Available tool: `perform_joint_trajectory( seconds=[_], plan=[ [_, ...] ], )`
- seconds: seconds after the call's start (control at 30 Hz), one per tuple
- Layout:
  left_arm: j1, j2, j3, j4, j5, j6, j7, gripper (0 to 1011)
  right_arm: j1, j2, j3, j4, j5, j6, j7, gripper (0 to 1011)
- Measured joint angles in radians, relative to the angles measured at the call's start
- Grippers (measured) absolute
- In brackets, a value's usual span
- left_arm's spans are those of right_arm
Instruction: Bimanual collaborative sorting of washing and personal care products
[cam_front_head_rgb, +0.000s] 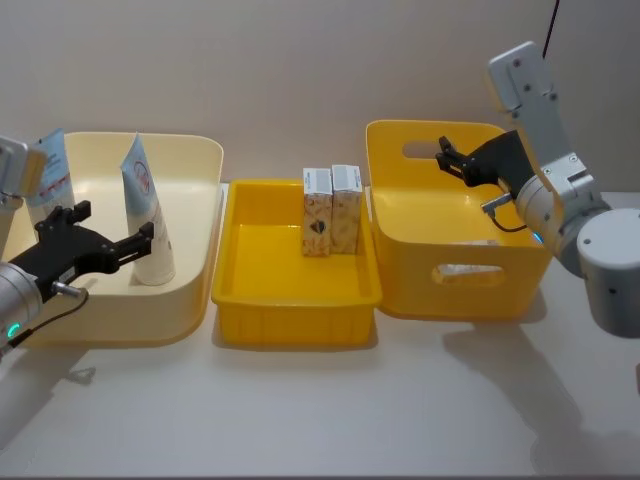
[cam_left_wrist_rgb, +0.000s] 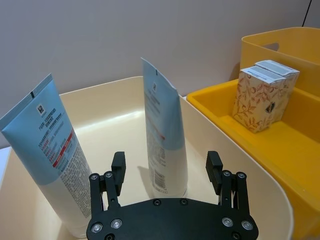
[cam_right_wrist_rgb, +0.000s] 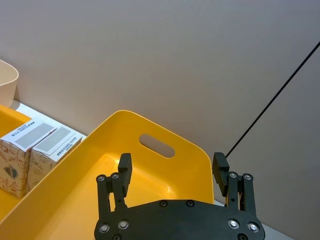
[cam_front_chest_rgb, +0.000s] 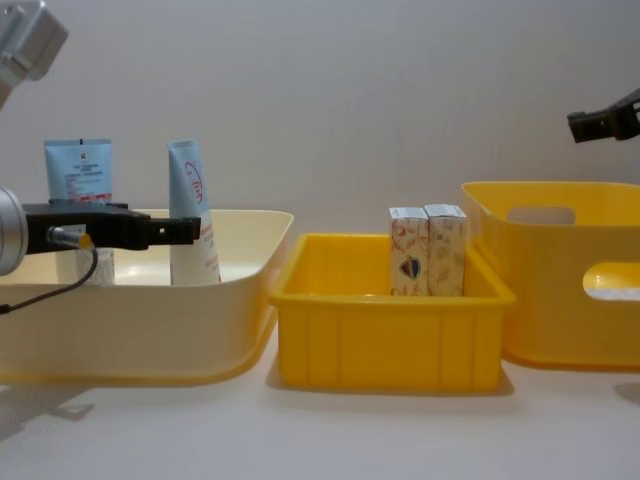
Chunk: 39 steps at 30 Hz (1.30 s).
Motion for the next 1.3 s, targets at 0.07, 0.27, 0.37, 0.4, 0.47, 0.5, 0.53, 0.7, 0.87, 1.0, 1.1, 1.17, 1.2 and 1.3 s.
perform_joint_trajectory(
  seconds=[0.07,0.27,0.37,0.4,0.47,0.5,0.53,0.7,0.87,1.0,1.1,1.17,1.2,1.3],
  plan=[
    [-0.008,-0.003,0.000,0.013,0.000,-0.002,-0.004,1004,0.000,0.000,0.000,0.000,0.000,0.000,0.000,1001],
    [-0.046,-0.015,0.005,0.075,0.006,-0.009,-0.025,1003,0.000,0.000,0.000,0.000,0.000,0.000,0.000,1001],
    [-0.066,-0.021,0.009,0.107,0.010,-0.016,-0.039,1003,0.000,0.000,0.000,0.000,0.000,0.000,0.000,1001],
    [-0.072,-0.023,0.010,0.118,0.010,-0.017,-0.043,1003,0.000,0.000,0.000,0.000,0.000,0.000,0.000,1001],
    [-0.089,-0.029,0.013,0.146,0.013,-0.024,-0.055,1003,0.000,0.000,0.000,0.000,0.000,0.000,0.000,1001],
    [-0.093,-0.031,0.014,0.151,0.014,-0.026,-0.058,1004,0.000,0.000,0.000,0.000,0.000,0.000,0.000,1001],
    [-0.104,-0.035,0.017,0.171,0.015,-0.030,-0.065,1004,0.000,0.000,0.000,0.000,0.000,0.000,0.000,1001],
    [-0.136,-0.048,0.023,0.225,0.019,-0.044,-0.088,1003,0.000,0.000,0.000,0.000,0.000,0.000,0.000,1001],
    [-0.170,-0.062,0.028,0.287,0.024,-0.061,-0.109,1003,0.000,0.000,0.000,0.000,0.000,0.000,0.000,1001],
    [-0.192,-0.073,0.029,0.330,0.028,-0.075,-0.121,1004,0.000,0.000,0.000,0.000,0.000,0.000,0.000,1001],
    [-0.209,-0.082,0.031,0.362,0.030,-0.085,-0.130,1003,0.000,0.000,0.000,0.000,0.000,0.000,0.000,1001],
    [-0.219,-0.087,0.032,0.382,0.032,-0.092,-0.137,1003,0.000,0.000,0.000,0.000,0.000,0.000,0.000,1001],
    [-0.223,-0.089,0.032,0.388,0.033,-0.095,-0.139,1003,0.000,0.000,0.000,0.000,0.000,0.000,0.000,1001],
    [-0.235,-0.096,0.033,0.412,0.036,-0.103,-0.147,1004,0.000,0.000,0.000,0.000,0.000,0.000,0.000,1001]
  ],
)
